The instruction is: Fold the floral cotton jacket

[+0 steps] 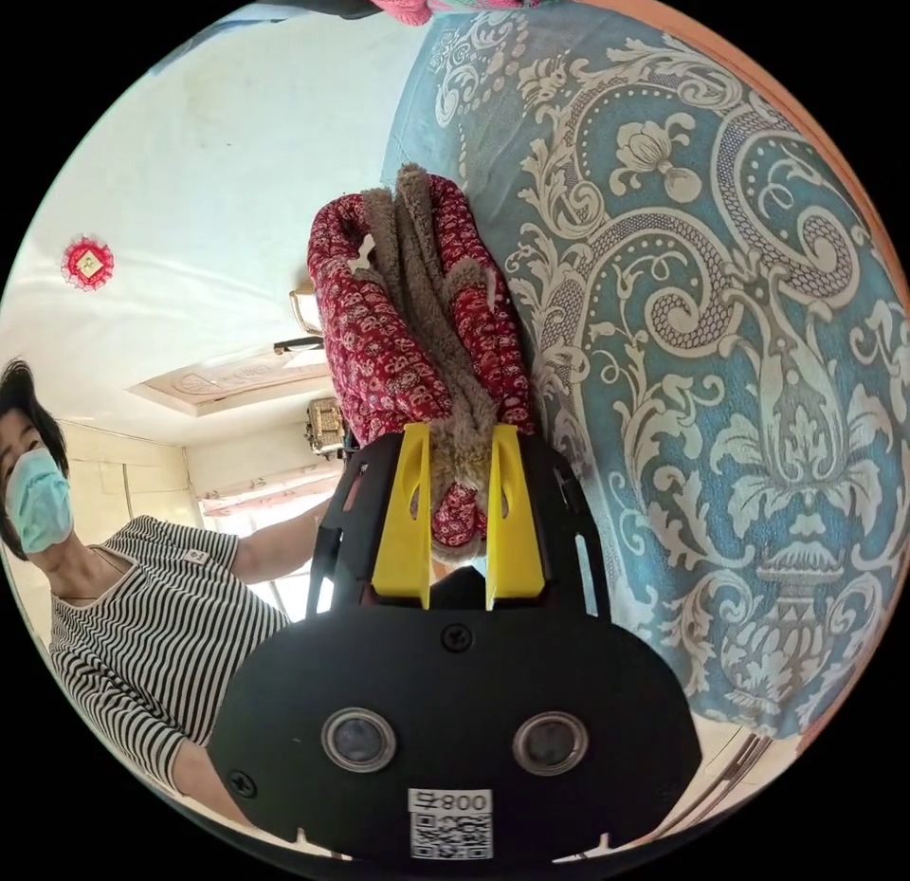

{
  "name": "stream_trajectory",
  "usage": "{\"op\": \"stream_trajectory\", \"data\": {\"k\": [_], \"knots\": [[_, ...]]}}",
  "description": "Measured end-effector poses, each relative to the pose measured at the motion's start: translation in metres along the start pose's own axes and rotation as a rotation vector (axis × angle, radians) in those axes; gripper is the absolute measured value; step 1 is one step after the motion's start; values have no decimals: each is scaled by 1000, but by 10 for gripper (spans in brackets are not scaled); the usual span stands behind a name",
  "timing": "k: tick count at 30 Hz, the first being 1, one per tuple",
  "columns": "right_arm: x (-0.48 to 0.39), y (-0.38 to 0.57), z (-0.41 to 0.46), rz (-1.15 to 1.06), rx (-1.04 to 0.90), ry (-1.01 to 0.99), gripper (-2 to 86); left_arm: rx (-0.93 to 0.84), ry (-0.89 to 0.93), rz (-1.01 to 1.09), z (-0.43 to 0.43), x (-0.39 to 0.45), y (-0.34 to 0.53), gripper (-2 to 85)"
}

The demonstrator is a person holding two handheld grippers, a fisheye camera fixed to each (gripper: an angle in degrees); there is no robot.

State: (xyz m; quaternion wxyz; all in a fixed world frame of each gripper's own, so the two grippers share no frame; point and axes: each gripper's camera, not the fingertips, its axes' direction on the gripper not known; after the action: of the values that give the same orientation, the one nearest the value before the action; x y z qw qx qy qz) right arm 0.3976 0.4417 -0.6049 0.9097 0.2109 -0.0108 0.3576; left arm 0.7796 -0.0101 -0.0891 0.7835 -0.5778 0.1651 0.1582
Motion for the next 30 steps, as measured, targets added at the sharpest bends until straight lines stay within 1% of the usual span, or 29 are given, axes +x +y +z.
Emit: {"op": "stream_trajectory", "data": {"k": [3,8,14,22,30], "knots": [[-11,15,-28,-1,41,-26,87,3,7,37,-2,26,5,149],[-41,54,-73,-17,73,-60,83,-42,11,88,-3,75,23,148],[-95,117,-131,-43,100,-66,82,-83,19,123,-2,147,61,147],[-186,208,-236,-141,232,-39,82,-168,31,273,12,268,86,147],[-234,276,-349,-241,356,-17,82,-227,12,419,54,382,84,147]]}}
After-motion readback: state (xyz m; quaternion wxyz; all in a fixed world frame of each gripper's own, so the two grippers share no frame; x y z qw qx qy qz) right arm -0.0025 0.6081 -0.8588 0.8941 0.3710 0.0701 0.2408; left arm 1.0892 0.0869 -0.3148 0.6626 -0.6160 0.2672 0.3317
